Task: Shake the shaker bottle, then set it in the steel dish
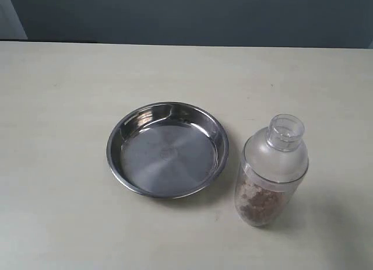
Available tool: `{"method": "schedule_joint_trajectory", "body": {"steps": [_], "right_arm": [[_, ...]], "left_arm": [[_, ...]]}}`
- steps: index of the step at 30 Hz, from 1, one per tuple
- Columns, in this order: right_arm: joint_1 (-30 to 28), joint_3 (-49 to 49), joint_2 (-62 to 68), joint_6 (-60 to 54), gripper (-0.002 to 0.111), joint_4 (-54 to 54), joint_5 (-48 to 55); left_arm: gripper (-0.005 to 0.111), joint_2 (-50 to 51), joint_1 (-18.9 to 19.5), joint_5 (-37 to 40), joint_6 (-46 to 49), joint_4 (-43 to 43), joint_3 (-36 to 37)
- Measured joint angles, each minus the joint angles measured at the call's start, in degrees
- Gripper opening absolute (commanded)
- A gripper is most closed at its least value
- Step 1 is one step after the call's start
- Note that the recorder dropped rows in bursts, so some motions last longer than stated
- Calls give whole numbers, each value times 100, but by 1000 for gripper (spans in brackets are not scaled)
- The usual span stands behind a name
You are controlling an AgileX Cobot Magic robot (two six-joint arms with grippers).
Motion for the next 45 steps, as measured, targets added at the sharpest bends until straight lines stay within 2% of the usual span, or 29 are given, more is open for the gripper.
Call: {"method": "schedule_joint_trajectory", "body": {"steps": [3,5,10,14,16,18,20,23,25,31,35,38,41,45], "right_arm": [[0,0,0,0,-1,0,0],[0,0,0,0,-1,0,0],[0,0,0,0,-1,0,0],[0,0,0,0,-1,0,0],[0,0,0,0,-1,0,0],[0,0,0,0,-1,0,0],[0,0,0,0,-1,0,0],[0,0,0,0,-1,0,0],[0,0,0,0,-1,0,0],[0,0,0,0,-1,0,0],[0,0,0,0,-1,0,0],[0,0,0,0,-1,0,0],[0,0,0,0,-1,0,0],[0,0,0,0,-1,0,0]], "left_arm": [[0,1105,-555,-769,-1027,1555,-48],[0,1733,-845,-1371,-1287,2004,87],[0,3052,-990,-2789,-1097,1593,519],[4,3778,-1037,-3196,-1099,1851,589],[17,4065,-1051,-3331,-1099,2078,600],[35,4246,-1051,-3398,-1110,2250,600],[61,4333,-1051,-3548,-1130,2407,611],[93,4360,-1051,-3897,-1183,2567,611],[104,4360,-1051,-4088,-1319,2638,611],[106,4370,-1061,-4672,-1488,3050,523],[105,4470,-1061,-4573,-2059,3140,75],[105,4919,-1061,-4677,-2296,3447,-171],[106,5702,-1061,-5314,-2370,3496,-374],[106,6423,-1194,-5394,-2287,3622,-779]]}}
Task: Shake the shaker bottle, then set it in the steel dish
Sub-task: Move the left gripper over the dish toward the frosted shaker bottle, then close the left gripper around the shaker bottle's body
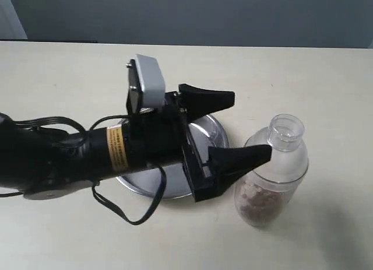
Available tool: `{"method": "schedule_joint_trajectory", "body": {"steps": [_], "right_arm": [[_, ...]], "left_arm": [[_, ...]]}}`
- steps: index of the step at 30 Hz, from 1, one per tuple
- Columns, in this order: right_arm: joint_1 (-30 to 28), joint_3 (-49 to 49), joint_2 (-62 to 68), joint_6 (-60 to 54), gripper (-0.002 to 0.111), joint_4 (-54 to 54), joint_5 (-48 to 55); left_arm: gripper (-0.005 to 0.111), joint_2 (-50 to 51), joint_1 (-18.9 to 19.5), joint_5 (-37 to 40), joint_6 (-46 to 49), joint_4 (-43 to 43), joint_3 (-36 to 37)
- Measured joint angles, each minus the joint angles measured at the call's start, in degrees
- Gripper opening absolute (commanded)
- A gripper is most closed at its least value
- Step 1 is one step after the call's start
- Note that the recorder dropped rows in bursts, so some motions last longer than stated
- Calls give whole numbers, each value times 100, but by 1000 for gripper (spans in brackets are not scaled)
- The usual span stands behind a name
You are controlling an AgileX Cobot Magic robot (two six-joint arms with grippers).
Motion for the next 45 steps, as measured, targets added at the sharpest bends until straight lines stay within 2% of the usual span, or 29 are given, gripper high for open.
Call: {"method": "schedule_joint_trajectory", "body": {"steps": [12,23,36,45], "right_arm": [[0,0,0,-4,-1,0,0],[0,0,0,-4,-1,0,0],[0,0,0,-4,-1,0,0],[0,0,0,-4,-1,0,0]], "left_arm": [[106,724,-251,-48,154,152,-792],[106,1712,-264,-137,52,236,-1295],[106,2106,-273,-115,40,341,-1332],[106,2482,-520,-73,14,344,-1488]]}}
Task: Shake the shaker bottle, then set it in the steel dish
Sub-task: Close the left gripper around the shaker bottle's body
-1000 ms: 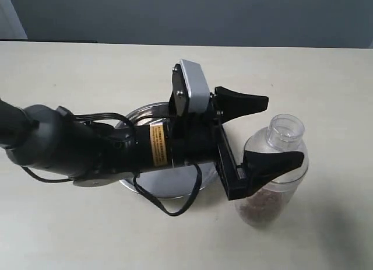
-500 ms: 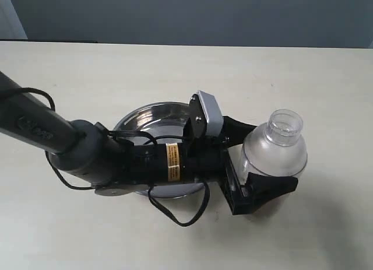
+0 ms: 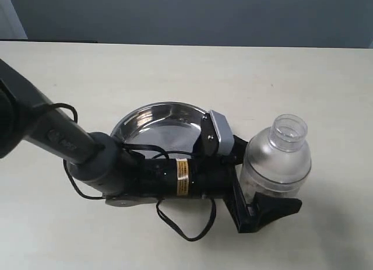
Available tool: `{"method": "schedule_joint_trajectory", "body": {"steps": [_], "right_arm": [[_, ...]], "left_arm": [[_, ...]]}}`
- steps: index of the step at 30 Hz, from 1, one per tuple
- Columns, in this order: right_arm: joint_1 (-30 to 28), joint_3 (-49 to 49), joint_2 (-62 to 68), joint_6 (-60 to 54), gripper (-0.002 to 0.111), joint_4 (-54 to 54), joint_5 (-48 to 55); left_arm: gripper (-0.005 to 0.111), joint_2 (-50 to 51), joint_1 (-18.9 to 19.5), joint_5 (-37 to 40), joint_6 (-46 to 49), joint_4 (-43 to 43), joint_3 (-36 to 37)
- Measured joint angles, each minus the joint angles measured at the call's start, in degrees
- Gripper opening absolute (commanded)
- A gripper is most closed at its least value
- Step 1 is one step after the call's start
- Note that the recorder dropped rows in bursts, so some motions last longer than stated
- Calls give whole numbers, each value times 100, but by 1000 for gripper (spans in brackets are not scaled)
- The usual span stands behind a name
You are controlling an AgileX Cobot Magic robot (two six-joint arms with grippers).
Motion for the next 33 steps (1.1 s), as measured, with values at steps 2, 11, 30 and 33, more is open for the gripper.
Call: {"method": "schedule_joint_trajectory", "body": {"steps": [2,11,30,33], "right_arm": [[0,0,0,0,-1,0,0],[0,0,0,0,-1,0,0],[0,0,0,0,-1,0,0],[0,0,0,0,-1,0,0]], "left_arm": [[106,11,-41,14,0,-21,-57],[106,46,-73,14,-88,-22,-143],[105,73,-323,187,-441,46,-491],[105,73,-323,193,-448,84,-491]]}}
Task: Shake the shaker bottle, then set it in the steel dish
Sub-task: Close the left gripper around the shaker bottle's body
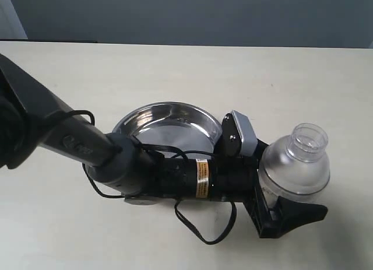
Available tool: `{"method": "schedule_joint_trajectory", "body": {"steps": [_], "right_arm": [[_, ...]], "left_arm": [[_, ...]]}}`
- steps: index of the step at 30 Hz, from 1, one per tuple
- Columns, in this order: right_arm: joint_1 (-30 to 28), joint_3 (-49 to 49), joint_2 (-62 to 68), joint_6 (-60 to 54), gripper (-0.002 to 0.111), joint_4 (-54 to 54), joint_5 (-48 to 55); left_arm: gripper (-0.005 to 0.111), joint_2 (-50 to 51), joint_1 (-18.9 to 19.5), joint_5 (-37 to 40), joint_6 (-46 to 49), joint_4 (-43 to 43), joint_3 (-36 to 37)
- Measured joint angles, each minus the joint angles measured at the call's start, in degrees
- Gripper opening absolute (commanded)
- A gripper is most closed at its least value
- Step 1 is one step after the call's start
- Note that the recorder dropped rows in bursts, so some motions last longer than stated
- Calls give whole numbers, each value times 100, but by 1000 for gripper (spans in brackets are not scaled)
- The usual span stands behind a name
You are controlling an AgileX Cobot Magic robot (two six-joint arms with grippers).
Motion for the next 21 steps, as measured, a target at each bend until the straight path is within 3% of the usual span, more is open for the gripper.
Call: {"method": "schedule_joint_trajectory", "body": {"steps": [4,7,17,21], "right_arm": [[0,0,0,0,-1,0,0],[0,0,0,0,-1,0,0],[0,0,0,0,-1,0,0],[0,0,0,0,-1,0,0]], "left_arm": [[102,0,0,80,-16,0,0],[92,0,0,161,-29,-55,0],[22,9,-3,322,-39,-118,0],[3,9,-3,309,-39,-59,0]]}}
